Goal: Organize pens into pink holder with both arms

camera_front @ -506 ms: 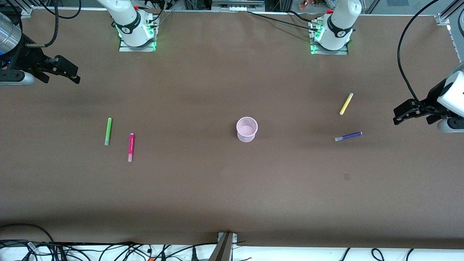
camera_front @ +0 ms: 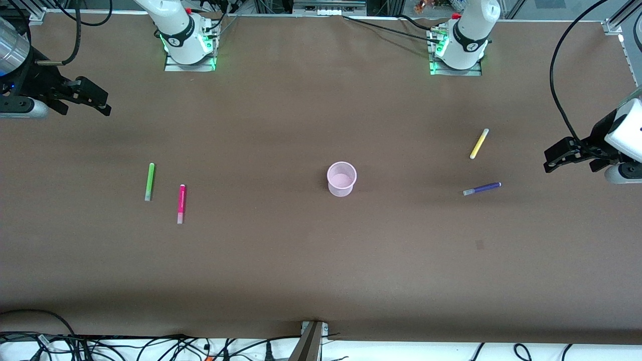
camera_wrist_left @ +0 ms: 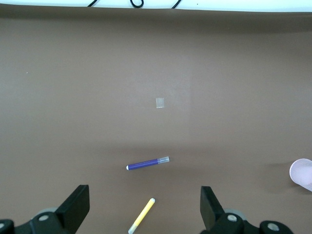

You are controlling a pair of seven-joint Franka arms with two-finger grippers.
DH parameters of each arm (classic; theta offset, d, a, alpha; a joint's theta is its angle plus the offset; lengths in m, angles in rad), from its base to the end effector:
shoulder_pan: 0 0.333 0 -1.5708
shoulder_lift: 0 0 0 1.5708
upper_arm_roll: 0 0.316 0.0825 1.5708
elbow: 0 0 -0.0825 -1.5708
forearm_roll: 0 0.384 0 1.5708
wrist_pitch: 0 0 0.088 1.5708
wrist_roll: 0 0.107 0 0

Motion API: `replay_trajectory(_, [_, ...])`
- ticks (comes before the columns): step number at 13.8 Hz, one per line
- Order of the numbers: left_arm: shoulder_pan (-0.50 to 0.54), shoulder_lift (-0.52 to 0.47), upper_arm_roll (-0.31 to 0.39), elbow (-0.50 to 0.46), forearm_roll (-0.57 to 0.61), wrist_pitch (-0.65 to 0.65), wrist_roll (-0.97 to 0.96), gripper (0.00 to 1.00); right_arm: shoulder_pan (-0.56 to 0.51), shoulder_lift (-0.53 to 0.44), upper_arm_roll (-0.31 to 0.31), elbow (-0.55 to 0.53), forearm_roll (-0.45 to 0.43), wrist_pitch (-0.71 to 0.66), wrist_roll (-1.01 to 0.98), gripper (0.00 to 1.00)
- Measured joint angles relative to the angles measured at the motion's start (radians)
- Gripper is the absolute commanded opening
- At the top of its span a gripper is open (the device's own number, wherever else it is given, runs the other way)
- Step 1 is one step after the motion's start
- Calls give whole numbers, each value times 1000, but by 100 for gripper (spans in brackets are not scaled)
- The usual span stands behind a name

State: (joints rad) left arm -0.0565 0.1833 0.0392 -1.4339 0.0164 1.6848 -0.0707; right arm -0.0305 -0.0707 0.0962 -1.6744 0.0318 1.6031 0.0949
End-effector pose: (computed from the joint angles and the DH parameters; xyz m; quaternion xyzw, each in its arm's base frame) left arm 0.6210 -0.0114 0.5926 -0.9990 -0.0256 -0.0343 0.0102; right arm 0.5330 0.0402 0.6167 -0.9998 0.0152 0.0015 0.0124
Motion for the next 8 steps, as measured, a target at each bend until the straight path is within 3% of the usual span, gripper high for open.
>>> replay_trajectory(8, [95, 43, 7, -98, 0, -35, -1, 100, 0, 0, 0, 0, 0, 0, 0, 100])
